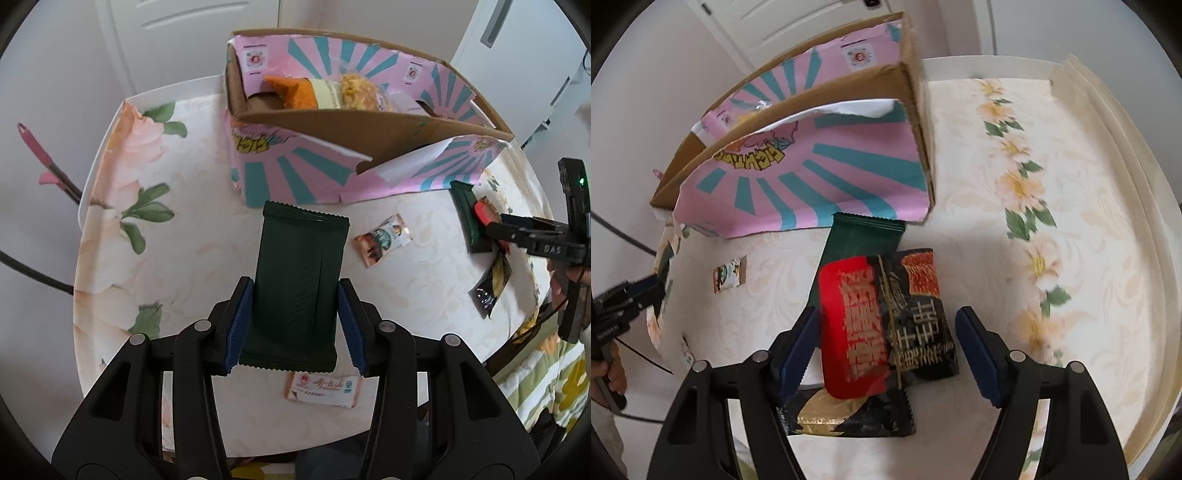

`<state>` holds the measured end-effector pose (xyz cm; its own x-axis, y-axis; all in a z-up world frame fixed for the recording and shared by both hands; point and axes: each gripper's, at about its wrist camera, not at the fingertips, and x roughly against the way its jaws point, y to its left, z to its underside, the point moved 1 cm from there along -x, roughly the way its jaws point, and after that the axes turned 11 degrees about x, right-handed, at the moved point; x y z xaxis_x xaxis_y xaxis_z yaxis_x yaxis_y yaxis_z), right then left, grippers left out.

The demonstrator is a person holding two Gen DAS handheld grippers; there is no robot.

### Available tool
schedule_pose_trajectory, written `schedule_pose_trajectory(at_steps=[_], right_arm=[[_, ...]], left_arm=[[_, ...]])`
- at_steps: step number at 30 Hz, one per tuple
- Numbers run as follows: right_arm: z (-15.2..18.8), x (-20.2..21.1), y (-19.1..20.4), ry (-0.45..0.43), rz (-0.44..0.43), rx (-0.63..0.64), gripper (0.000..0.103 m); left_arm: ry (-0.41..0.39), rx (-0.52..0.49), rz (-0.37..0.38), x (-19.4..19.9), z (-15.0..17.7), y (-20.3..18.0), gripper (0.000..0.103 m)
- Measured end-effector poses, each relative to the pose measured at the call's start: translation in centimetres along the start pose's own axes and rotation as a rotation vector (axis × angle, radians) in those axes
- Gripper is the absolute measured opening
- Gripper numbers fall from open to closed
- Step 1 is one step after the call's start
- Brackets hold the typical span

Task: Organize snacks
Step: 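Grasp the dark green packet with the left tool while the right tool grasps the red-and-black bag, then lift the dark green packet with the left tool while the right tool carries the red-and-black bag to the box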

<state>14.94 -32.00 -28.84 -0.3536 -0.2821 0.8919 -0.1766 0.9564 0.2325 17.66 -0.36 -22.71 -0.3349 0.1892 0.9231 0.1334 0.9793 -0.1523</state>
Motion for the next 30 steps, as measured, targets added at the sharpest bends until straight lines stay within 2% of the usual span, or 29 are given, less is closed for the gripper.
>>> schedule_pose_trajectory(at_steps=[5,8,20,30], right_arm=[[-0.2,-0.7,1.8,0.021,0.095,0.163,0.060],[-0.1,-0.6,2.0,0.007,0.084,0.196,0.057],[0.8,1.3,1.6,-0.042,0.044,0.154,0.056],[0.4,6.6,1.6,-0.108,0.030,0.109,0.056]], left_arm=[[-0.013,-0.001,0.009,0.1,-0.5,-0.6,0.042],[-0.034,-0.006,0.018,0.3,-0.6,-1.1,0.042],[-0.066,-0.007,0.025,1.8,-1.1,-2.1,0.042],[-0.121,0.018,0.033,6.8,-1.1,-3.1,0.042]])
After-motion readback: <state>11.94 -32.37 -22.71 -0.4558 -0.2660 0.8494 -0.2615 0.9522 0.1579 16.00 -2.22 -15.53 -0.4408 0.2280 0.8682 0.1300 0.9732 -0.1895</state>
